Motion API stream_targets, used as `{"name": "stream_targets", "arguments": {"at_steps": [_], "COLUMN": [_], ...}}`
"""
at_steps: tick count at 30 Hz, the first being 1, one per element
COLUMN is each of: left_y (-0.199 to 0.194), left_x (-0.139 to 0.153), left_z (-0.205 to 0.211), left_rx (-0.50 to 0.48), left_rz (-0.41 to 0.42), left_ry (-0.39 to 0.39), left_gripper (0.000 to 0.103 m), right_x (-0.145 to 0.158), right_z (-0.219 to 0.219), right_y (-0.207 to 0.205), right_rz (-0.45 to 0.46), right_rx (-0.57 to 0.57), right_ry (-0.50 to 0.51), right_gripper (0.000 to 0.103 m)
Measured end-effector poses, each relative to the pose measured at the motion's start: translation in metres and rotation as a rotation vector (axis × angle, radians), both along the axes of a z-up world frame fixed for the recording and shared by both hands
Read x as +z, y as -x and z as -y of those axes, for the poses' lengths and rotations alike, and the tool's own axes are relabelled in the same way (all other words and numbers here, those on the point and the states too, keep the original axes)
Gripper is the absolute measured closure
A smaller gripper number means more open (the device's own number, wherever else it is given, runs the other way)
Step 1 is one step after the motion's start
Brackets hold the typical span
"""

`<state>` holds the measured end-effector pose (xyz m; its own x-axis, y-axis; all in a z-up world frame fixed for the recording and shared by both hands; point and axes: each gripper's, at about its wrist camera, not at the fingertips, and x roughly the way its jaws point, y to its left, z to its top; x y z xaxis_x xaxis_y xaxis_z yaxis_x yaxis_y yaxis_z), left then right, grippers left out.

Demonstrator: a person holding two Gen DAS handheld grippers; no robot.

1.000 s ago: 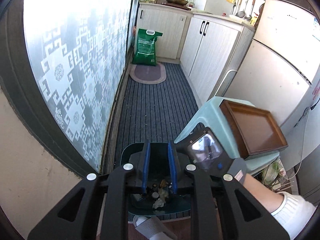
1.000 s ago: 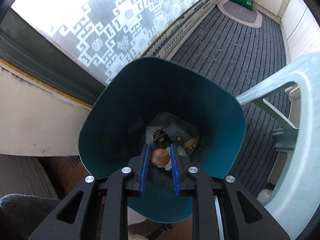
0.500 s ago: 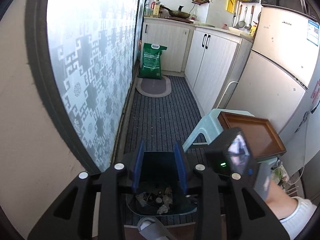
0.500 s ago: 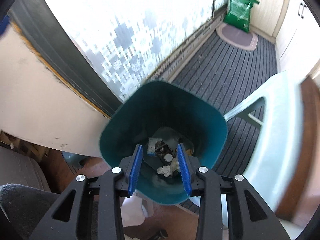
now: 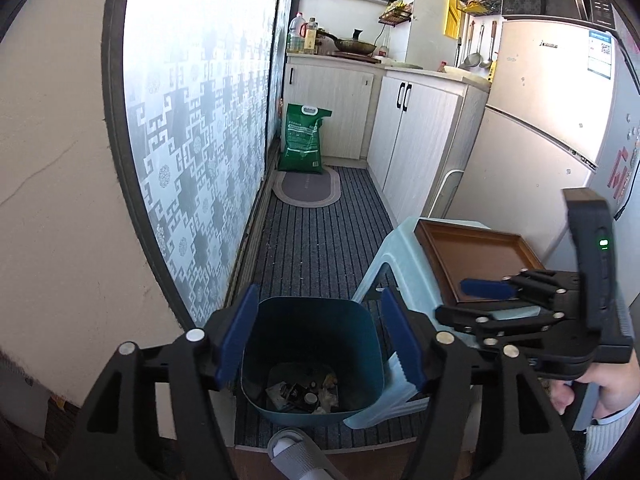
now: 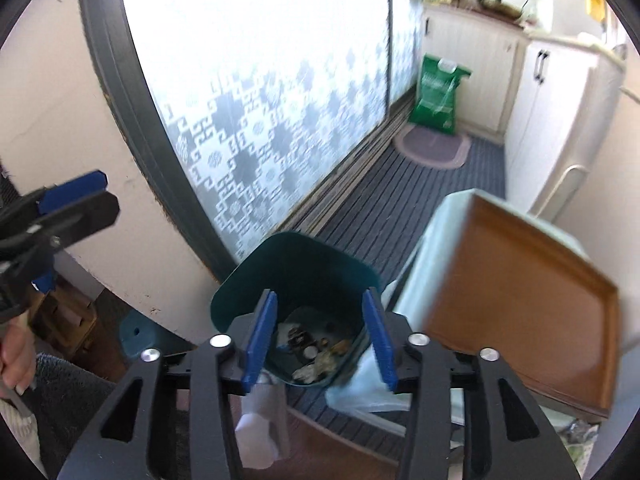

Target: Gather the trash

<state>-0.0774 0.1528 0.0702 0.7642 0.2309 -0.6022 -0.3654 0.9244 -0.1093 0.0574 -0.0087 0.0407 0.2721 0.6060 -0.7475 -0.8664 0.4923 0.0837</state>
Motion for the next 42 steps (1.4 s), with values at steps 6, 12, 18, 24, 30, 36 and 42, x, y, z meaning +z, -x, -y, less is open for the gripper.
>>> {"name": "stream_targets", "arguments": {"at_steps": [6, 12, 18, 24, 30, 36, 42], "left_y": [0.003, 0.015, 0.019, 0.015, 0.016, 0.016, 0.016], "left_x": [-0.005, -0.009, -0.013, -0.018, -0.023, -0.024, -0.027], "left_z": [0.024, 0.046, 0.050, 0.061, 0.063, 0.074, 0.075], "left_rx": [0.004, -0.016, -0.025, -0.030, -0.031, -0.042, -0.034], "left_rz": [-0.013, 0.004, 0.005, -0.035, -0.030, -0.036, -0.050], "left_ry": [-0.049, -0.095, -0.048, -0.079, -0.035, -0.085, -0.088], "left_gripper": [0.017, 0.004, 0.003, 0.003, 0.003, 0.003, 0.003], "right_x": [0.014, 0.022, 0.028, 0.030, 0.021, 0.020, 0.021], "right_z": [0.061, 0.117, 0.157, 0.182, 0.200, 0.201, 0.209], "right_y": [0.003, 0.002, 0.000, 0.005, 0.002, 0.006, 0.003], "right_rz": [0.049, 0.100, 0.097, 0.117, 0.105, 0.105, 0.097], "right_rx": [-0.061, -0.118, -0.167, -0.168, -0.175, -0.138, -0.160], "right_ry": [-0.061, -0.114, -0.158, -0.135, -0.150, -0.158, -0.189], "right_gripper": [0.030, 0.012, 0.003, 0.003, 0.003, 0.003, 0.003]}}
